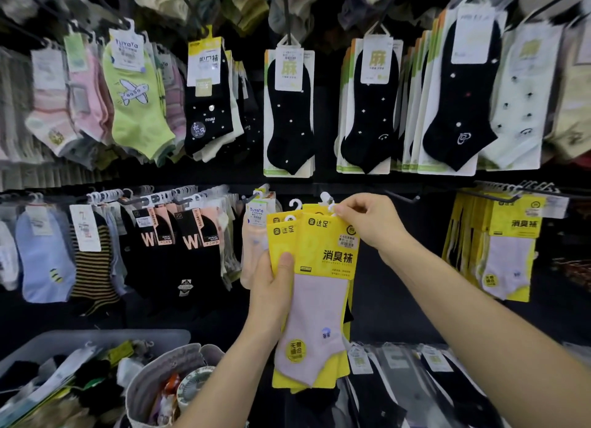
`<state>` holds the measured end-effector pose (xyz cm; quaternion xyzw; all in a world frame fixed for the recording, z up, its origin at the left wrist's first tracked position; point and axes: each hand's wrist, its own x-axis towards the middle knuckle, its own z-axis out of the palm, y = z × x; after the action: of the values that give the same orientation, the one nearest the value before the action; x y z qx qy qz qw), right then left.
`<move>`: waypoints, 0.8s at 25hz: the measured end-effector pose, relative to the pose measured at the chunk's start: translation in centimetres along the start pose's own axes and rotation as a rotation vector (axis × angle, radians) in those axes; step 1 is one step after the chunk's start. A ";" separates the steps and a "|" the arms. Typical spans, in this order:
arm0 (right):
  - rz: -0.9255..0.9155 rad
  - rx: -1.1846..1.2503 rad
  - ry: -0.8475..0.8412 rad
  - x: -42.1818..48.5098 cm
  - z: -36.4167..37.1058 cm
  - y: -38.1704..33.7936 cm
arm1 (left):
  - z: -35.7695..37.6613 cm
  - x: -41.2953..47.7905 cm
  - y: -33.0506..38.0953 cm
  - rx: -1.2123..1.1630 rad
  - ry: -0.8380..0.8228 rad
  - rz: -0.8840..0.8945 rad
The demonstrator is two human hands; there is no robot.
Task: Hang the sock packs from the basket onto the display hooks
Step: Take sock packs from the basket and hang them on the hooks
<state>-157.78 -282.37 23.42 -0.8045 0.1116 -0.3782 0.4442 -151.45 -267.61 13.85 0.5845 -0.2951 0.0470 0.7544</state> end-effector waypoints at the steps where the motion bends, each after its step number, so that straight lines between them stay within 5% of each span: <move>1: 0.011 0.010 0.038 0.5 -0.1 0.0 | -0.2 0.2 0.0 0.003 0.045 -0.003; 10: 0.025 -0.326 0.087 2.7 1.6 0.8 | -4.6 2.1 0.9 0.116 0.263 0.067; 15: -0.134 -0.421 0.259 1.4 0.9 -0.1 | -4.4 1.7 1.5 0.168 0.299 0.113; 20: -0.278 -0.300 0.013 -1.5 2.0 -2.4 | -2.1 0.7 2.0 0.137 0.223 0.138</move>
<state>-157.74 -278.92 23.93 -0.8668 0.0573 -0.4202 0.2625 -150.91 -265.29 15.64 0.6040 -0.2454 0.1834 0.7358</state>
